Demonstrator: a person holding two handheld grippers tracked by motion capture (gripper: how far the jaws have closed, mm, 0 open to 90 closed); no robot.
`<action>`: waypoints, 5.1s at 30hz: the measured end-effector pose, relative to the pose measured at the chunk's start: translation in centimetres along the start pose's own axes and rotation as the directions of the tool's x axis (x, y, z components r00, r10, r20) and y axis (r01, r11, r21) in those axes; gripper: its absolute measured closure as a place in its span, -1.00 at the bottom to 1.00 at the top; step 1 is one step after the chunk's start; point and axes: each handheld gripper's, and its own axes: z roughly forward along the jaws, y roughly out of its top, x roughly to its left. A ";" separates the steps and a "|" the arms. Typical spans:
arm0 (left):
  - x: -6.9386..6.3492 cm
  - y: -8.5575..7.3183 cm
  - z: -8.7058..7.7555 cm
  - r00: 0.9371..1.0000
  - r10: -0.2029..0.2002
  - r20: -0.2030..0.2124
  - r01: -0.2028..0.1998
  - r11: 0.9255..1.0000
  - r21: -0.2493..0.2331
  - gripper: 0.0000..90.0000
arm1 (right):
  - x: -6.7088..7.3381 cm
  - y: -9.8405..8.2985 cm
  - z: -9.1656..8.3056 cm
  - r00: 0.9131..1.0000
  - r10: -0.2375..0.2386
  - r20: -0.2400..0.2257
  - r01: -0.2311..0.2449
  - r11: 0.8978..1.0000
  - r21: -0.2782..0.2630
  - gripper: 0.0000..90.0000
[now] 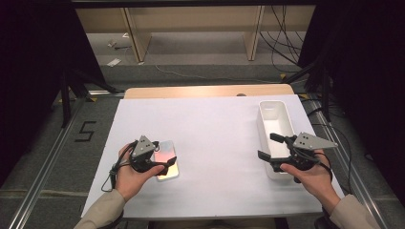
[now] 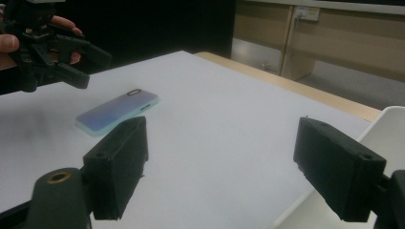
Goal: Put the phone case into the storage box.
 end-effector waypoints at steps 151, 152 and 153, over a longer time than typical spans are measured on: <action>4.1 -0.6 2.2 0.984 -0.025 -0.176 0.123 0.808 0.576 -1.00 | 0.1 -0.1 0.2 1.000 0.012 0.003 -0.012 1.000 0.002 -0.53; 4.2 -0.6 2.3 0.984 -0.024 -0.175 0.123 0.805 0.580 -1.00 | 0.1 -0.1 0.2 1.000 0.012 0.003 -0.012 1.000 0.002 -0.53; 4.2 -0.6 2.4 0.985 -0.018 -0.173 0.118 0.799 0.589 -1.00 | 0.1 -0.1 0.2 1.000 0.012 0.004 -0.012 1.000 0.002 -0.53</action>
